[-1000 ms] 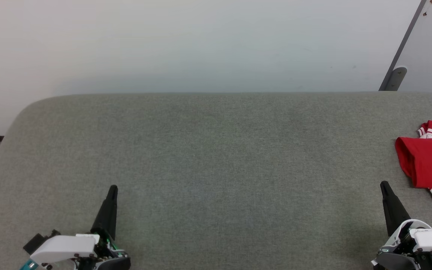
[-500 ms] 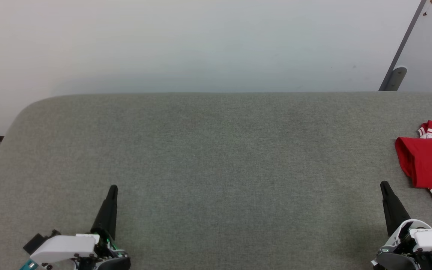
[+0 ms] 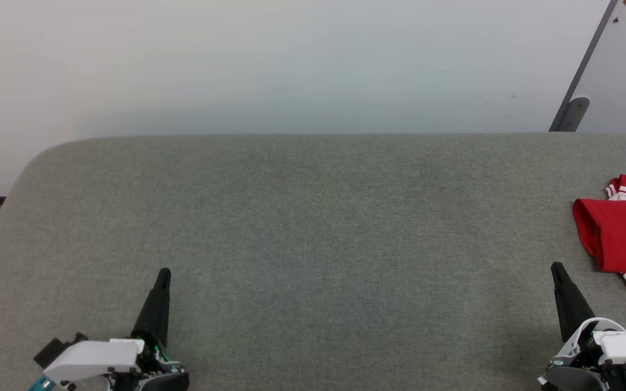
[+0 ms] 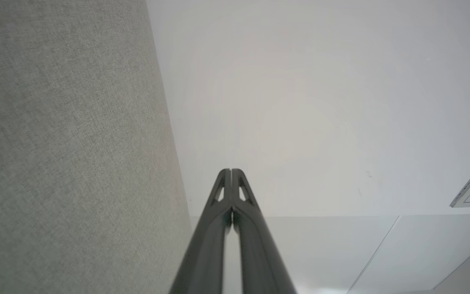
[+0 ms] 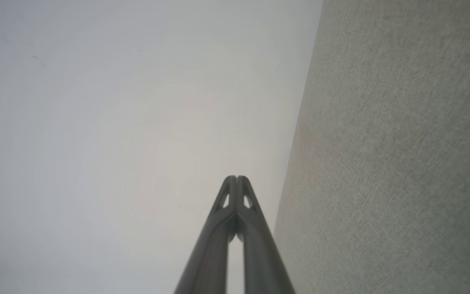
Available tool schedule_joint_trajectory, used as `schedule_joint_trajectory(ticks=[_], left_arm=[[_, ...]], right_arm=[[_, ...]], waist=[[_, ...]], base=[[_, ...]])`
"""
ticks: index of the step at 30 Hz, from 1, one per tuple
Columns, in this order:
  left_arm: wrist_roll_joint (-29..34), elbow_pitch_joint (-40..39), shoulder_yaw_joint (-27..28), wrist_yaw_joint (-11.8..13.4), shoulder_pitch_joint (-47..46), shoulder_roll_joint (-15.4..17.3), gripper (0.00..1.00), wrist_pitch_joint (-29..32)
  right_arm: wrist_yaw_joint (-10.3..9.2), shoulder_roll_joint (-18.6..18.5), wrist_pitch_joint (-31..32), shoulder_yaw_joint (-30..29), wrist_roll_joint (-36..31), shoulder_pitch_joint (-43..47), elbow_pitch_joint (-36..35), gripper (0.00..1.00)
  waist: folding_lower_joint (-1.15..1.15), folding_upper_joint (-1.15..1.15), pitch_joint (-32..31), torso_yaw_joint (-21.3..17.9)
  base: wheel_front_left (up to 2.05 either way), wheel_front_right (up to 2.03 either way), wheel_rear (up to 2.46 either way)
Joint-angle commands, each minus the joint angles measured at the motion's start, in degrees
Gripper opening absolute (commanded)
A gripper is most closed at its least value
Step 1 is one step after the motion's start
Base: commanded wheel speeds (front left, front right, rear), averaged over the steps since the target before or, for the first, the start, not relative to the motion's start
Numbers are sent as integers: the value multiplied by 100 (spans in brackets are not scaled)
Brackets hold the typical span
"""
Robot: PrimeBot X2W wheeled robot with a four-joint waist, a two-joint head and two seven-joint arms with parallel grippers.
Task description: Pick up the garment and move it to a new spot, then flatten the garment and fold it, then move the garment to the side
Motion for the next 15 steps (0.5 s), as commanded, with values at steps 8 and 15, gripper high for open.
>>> schedule_joint_trajectory(ticks=[8, 15], left_arm=[[-16, -11, 12, -31, -45, 2, 0, 16], [-16, -11, 10, -31, -45, 2, 0, 15]], right_arm=[[-6, 20, 13, 1, 21, -14, -2, 0], [-6, 20, 13, 1, 21, -14, -2, 0]], waist=[[0, 0, 0, 0], [0, 0, 0, 0]], base=[[0, 0, 0], [0, 0, 0]])
